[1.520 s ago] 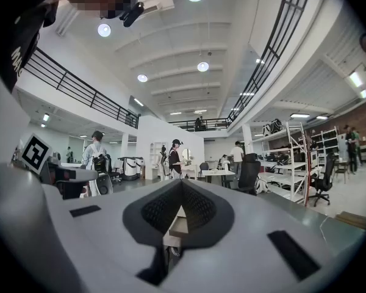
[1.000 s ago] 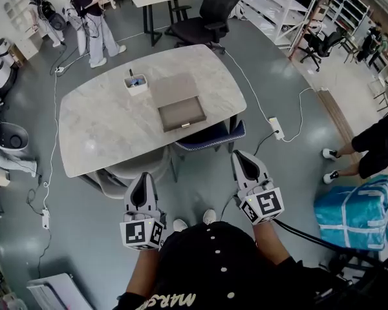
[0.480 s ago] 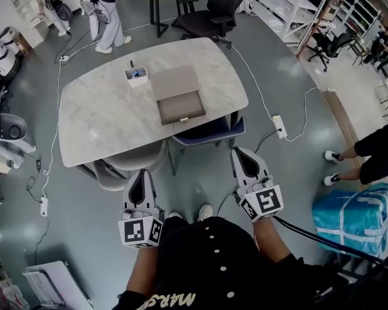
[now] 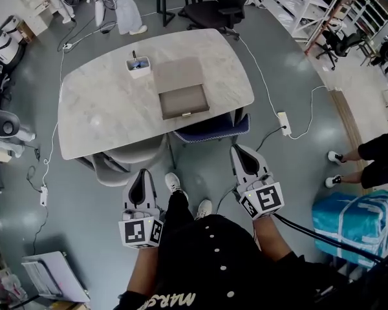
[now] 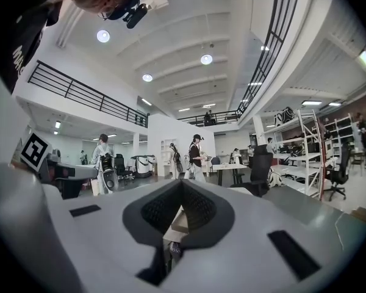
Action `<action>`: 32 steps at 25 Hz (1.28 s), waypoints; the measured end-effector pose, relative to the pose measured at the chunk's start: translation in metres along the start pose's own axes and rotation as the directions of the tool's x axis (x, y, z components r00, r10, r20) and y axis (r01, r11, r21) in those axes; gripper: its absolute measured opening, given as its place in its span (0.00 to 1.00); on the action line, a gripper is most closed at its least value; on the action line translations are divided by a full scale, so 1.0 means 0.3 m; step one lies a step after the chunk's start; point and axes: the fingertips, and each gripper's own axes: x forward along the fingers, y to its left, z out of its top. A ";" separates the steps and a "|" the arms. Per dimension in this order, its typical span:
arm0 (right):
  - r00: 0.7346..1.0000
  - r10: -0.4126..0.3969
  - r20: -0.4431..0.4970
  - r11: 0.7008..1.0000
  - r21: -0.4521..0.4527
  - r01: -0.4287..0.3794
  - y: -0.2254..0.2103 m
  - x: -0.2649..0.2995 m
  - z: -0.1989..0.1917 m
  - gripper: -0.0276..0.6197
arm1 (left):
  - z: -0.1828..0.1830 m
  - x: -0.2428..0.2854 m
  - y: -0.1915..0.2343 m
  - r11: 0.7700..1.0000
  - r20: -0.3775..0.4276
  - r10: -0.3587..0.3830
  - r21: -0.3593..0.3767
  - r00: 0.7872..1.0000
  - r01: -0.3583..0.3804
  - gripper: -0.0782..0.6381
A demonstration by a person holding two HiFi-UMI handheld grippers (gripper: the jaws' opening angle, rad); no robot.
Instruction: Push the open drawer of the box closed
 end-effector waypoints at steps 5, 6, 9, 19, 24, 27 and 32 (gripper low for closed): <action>1.000 -0.010 -0.013 1.000 -0.007 0.010 -0.042 0.089 -0.015 0.04 | -0.003 0.104 0.033 1.000 0.003 -0.015 -0.005 1.000 0.015 0.14; 1.000 -0.013 -0.015 1.000 -0.008 0.012 -0.048 0.113 -0.017 0.04 | -0.002 0.127 0.045 1.000 0.005 -0.018 -0.005 1.000 0.018 0.14; 1.000 -0.015 -0.019 1.000 -0.016 0.015 -0.062 0.187 -0.013 0.04 | 0.005 0.194 0.092 1.000 0.007 -0.019 -0.009 1.000 0.019 0.14; 0.999 -0.054 -0.004 0.998 -0.030 0.054 -0.156 0.489 0.054 0.04 | 0.104 0.499 0.247 0.998 0.037 -0.057 -0.004 0.998 0.057 0.14; 0.998 -0.060 0.006 0.998 -0.035 0.060 -0.148 0.622 0.078 0.04 | 0.145 0.607 0.331 0.997 0.057 -0.078 -0.001 0.995 0.078 0.14; 0.997 -0.075 0.004 0.997 -0.033 0.075 -0.147 0.695 0.090 0.04 | 0.157 0.652 0.380 0.996 0.053 -0.088 -0.007 0.995 0.088 0.14; 0.995 -0.100 -0.007 0.995 -0.014 0.100 -0.151 0.767 0.091 0.04 | 0.165 0.718 0.423 0.992 0.034 -0.124 -0.006 0.992 0.124 0.14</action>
